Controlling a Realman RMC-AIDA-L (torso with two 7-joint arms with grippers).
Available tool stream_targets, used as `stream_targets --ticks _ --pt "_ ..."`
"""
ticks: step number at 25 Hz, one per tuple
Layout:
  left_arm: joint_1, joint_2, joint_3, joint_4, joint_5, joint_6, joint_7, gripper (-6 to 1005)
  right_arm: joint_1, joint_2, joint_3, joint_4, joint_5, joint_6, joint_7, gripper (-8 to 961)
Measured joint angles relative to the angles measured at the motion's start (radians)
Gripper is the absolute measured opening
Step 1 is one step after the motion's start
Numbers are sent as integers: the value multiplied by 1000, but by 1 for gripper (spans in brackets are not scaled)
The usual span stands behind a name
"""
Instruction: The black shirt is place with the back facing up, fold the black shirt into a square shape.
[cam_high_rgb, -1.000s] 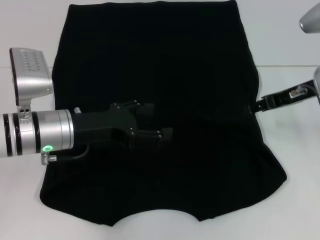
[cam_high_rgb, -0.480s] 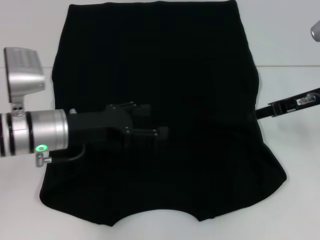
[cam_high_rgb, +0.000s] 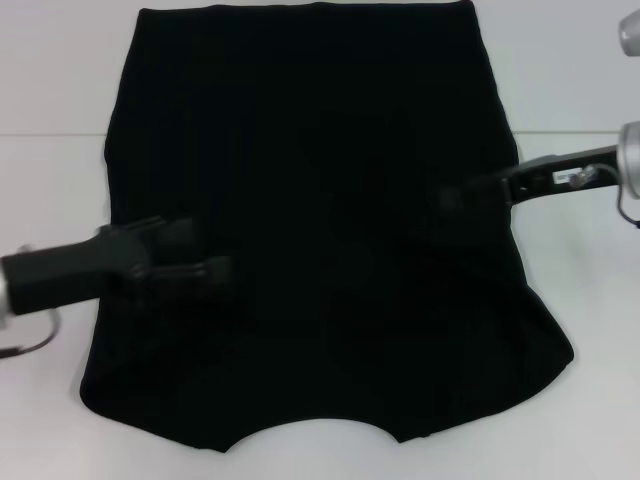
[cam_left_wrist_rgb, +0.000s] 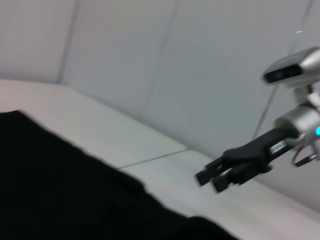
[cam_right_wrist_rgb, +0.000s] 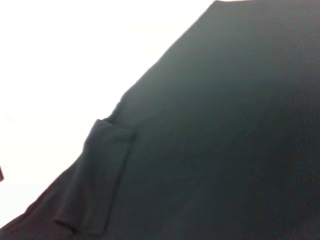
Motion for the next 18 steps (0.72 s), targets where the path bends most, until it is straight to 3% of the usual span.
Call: stream_targets --ticks 4,10,13,18 --pt "38 5 -100 28 72 25 3 931 12 33 -2 4 16 34 -65 612" --pt "108 1 -122 116 127 42 7 930 26 90 -4 5 23 78 -141 608" --pt "131 -1 -123 160 169 62 14 930 39 103 -6 6 31 94 -147 607" --pt "137 -13 -115 175 240 27 95 929 60 105 -7 42 74 118 -148 604"
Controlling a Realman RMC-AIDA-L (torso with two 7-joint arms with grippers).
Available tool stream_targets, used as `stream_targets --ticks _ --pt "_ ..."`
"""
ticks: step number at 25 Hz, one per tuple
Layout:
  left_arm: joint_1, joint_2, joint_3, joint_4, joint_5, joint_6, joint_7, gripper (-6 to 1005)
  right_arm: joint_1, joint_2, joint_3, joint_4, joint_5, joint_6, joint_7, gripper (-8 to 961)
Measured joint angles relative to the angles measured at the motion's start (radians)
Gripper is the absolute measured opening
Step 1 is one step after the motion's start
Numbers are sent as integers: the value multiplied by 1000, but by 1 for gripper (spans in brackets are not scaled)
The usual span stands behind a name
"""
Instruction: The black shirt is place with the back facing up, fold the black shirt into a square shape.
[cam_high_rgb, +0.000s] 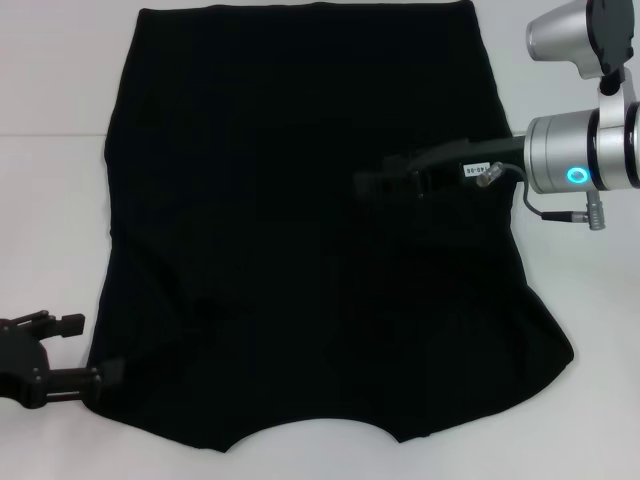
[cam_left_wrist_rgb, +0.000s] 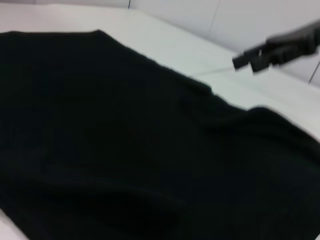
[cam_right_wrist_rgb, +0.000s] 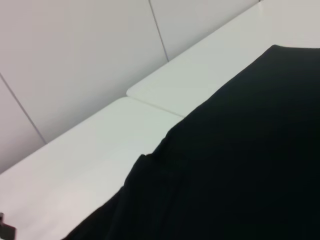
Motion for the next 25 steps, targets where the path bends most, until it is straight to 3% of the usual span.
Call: stream_targets --ticks 11,25 --pt "-22 -11 99 -55 59 -142 41 915 -4 -1 1 18 36 0 6 598" --pt "-38 -15 120 -89 72 -251 10 878 -10 -7 0 14 37 -18 -1 590"
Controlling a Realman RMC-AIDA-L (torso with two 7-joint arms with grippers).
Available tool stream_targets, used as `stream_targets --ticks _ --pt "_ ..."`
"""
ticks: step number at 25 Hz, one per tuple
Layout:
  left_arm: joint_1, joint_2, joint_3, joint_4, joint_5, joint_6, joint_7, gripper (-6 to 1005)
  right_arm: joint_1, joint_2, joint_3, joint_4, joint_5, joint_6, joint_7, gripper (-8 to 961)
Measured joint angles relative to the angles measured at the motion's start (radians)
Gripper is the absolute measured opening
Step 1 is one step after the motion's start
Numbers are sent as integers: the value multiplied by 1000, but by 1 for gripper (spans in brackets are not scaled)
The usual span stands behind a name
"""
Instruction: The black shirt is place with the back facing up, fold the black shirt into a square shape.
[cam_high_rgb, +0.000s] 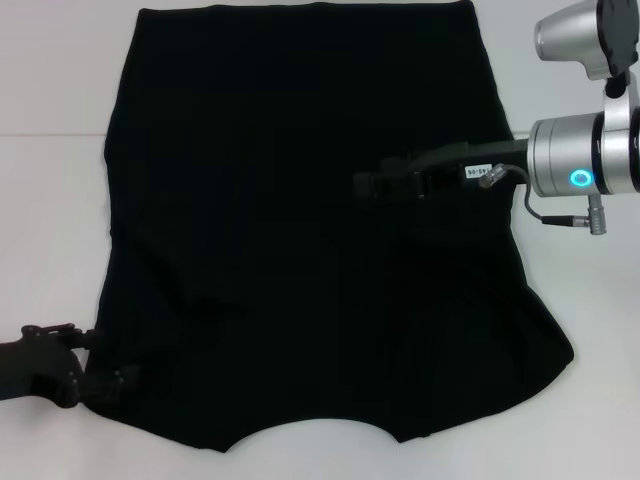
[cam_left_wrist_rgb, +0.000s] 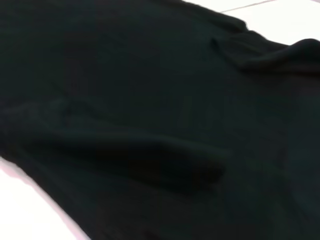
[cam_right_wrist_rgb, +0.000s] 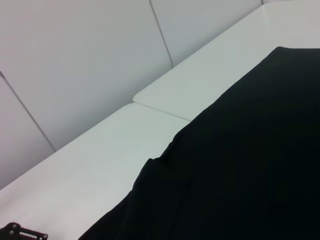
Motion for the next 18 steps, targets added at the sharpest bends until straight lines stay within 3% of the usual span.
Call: stream_targets --ticks 7,12,18 --pt "-2 1 0 5 16 -7 -8 676 -4 -3 4 1 0 -5 -1 557" --pt "-3 1 1 6 16 -7 -8 397 -4 -3 6 0 0 -4 -1 536" --pt "-3 1 -4 8 9 -7 -6 269 -8 -4 1 -4 0 -6 7 536"
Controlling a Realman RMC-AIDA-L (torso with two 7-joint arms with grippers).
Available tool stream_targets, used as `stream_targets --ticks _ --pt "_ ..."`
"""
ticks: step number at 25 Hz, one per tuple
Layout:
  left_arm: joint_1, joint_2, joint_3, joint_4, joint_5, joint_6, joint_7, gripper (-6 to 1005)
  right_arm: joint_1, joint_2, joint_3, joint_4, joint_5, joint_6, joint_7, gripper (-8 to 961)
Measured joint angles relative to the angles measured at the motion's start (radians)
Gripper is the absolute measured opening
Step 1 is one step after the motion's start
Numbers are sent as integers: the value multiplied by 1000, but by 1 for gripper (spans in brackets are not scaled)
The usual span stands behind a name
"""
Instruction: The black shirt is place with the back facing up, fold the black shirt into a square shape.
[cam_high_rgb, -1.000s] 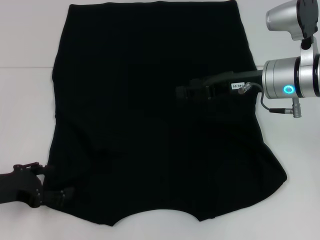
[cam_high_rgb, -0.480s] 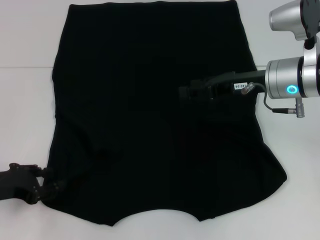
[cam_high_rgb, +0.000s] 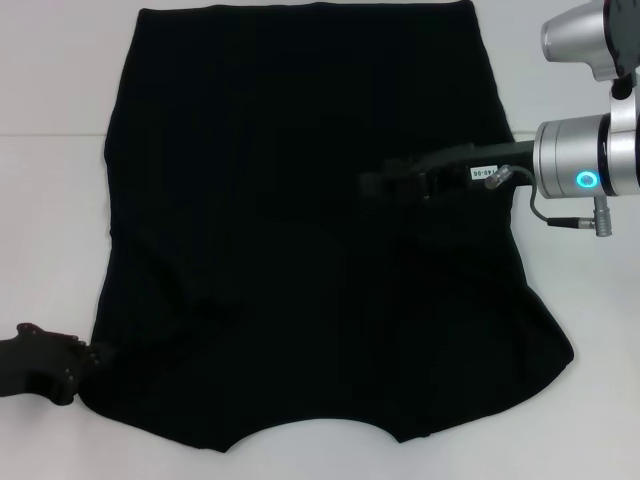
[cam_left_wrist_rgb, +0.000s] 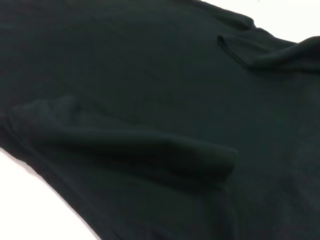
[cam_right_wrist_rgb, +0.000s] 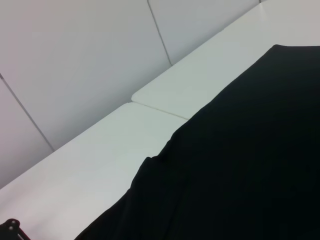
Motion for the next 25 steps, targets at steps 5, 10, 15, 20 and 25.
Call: stream_targets --ticks 5,10,15,20,25 --pt "0 1 -4 8 -2 14 -3 162 -19 -4 3 -5 -1 -8 3 535" --pt "-2 1 -7 18 -14 38 -9 23 -57 -34 3 -8 -5 -37 27 535" --pt "-8 4 -7 18 -25 58 -33 23 -114 -67 19 -26 6 -149 30 536" --pt "-8 -2 -7 15 -30 75 -36 23 -190 -78 54 -61 6 -208 30 550" --pt "-7 -3 -7 10 -30 83 -37 23 -252 -102 137 -56 6 -242 31 566"
